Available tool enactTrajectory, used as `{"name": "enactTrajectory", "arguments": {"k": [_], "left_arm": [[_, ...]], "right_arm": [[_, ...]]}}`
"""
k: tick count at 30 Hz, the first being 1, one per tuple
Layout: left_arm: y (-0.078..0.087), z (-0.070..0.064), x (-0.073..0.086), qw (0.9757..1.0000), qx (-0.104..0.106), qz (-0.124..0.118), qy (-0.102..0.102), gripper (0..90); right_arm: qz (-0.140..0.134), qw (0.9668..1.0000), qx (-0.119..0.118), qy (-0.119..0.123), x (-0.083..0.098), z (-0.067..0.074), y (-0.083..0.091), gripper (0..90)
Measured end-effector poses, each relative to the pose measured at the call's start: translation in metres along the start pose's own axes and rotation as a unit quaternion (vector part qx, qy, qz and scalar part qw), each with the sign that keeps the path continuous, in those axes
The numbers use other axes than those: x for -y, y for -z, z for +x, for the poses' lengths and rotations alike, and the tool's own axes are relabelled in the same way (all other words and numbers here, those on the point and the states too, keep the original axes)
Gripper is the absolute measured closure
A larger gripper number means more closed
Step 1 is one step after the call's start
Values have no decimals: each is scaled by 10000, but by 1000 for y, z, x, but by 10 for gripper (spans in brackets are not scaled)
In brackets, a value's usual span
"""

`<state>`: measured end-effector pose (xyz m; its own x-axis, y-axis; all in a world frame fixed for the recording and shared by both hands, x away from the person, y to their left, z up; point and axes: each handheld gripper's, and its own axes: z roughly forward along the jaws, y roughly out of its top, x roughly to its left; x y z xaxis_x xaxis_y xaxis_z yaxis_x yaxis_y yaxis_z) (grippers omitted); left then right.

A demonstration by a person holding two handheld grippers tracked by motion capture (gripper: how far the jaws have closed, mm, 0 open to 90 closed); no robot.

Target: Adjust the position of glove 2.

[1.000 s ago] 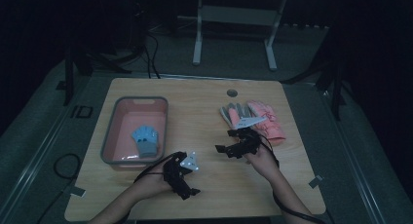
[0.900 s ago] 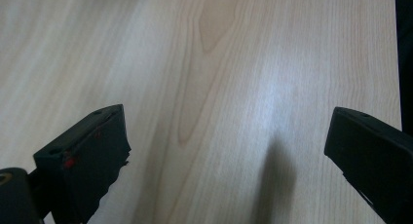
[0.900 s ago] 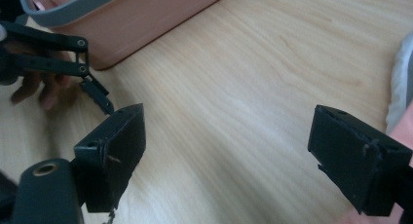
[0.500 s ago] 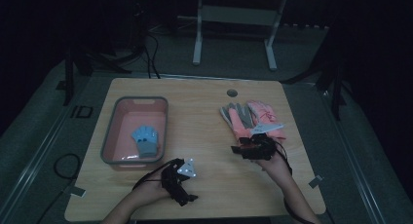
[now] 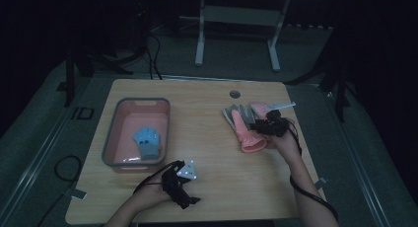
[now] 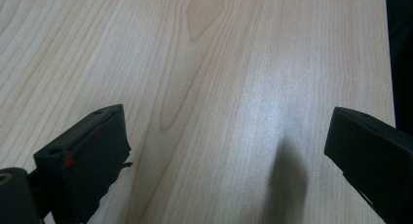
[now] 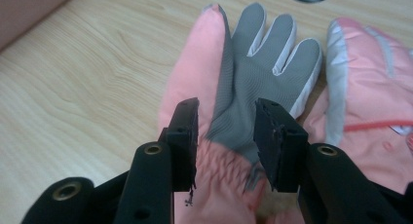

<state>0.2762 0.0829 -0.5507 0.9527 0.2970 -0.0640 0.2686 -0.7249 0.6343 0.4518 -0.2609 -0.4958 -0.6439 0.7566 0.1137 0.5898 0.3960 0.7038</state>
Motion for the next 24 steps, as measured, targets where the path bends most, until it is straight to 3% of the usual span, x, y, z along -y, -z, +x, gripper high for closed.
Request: {"name": "enactTrajectory", "arguments": {"k": [2,7,9,11,14,16,19,20,24], "left_arm": [[-1,0,0,10000,4,16,-24,25],[-1,1,1,10000,11,38,-15,26],[-1,1,2,10000,-11,54,-61,26],[-2,1,2,10000,-20,59,-58,25],[-2,0,1,10000,-39,59,-69,26],[-2,-1,1,10000,-41,35,-75,25],[0,-1,1,9999,-97,8,-137,25],[0,0,1,9999,-104,-3,-124,25],[3,0,3,9998,-141,-19,-149,25]], "right_arm": [[54,10000,36,14,-2,-2,-8,613],[554,9983,184,11,-6,-7,-31,643],[879,9957,273,-64,-10,-7,-37,655],[1137,9929,340,30,-14,-5,-42,663],[1309,9899,519,161,-17,2,-46,740],[1275,9891,722,179,-16,8,-48,788],[1045,9902,871,-301,-14,12,-45,859],[1003,9903,910,-327,-14,15,-43,870],[769,9919,832,-572,-20,34,-29,884]]}}
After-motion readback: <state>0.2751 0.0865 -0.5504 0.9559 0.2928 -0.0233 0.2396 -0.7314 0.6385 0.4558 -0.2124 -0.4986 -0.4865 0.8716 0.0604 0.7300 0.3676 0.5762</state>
